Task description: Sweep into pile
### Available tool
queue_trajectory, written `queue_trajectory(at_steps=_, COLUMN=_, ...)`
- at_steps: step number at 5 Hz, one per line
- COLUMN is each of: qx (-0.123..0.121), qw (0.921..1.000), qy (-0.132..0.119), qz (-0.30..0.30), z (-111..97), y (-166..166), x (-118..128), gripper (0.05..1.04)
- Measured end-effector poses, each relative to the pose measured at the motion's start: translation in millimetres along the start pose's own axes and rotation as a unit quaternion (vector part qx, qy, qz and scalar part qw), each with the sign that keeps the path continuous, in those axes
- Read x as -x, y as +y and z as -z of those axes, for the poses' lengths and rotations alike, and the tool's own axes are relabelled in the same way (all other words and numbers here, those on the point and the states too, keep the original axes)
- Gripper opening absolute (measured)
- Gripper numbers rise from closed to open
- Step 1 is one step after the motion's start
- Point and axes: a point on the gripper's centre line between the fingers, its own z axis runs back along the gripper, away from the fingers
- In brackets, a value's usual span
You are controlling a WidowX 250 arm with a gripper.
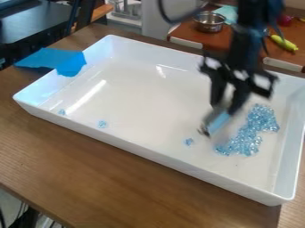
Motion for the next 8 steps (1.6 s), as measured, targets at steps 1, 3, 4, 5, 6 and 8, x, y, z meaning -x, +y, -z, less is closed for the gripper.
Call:
queue_trajectory(at_steps=1, qx=0.02, qw=0.9988, qy=-0.007, qz=-0.044, z=-25, y=62, x=9, gripper=0.343)
queue_trajectory(at_steps=3, qx=-0.024, qw=0.9986, qy=0.01, qz=-0.046, z=-23, y=150, x=39, gripper=0.343)
queue_trajectory(at_steps=4, qx=-0.059, qw=0.9977, qy=0.012, qz=-0.032, z=-2, y=184, x=60, gripper=0.343)
queue_trajectory(at_steps=5, qx=-0.1, qw=0.9946, qy=-0.001, qz=-0.028, z=14, y=202, x=71, gripper=0.343)
queue_trajectory(at_steps=6, qx=-0.141, qw=0.9896, qy=-0.002, qz=-0.027, z=23, y=212, x=76, gripper=0.343)
queue_trajectory(at_steps=8, qx=-0.173, qw=0.9846, qy=-0.003, qz=-0.021, z=31, y=209, x=84, gripper=0.343)
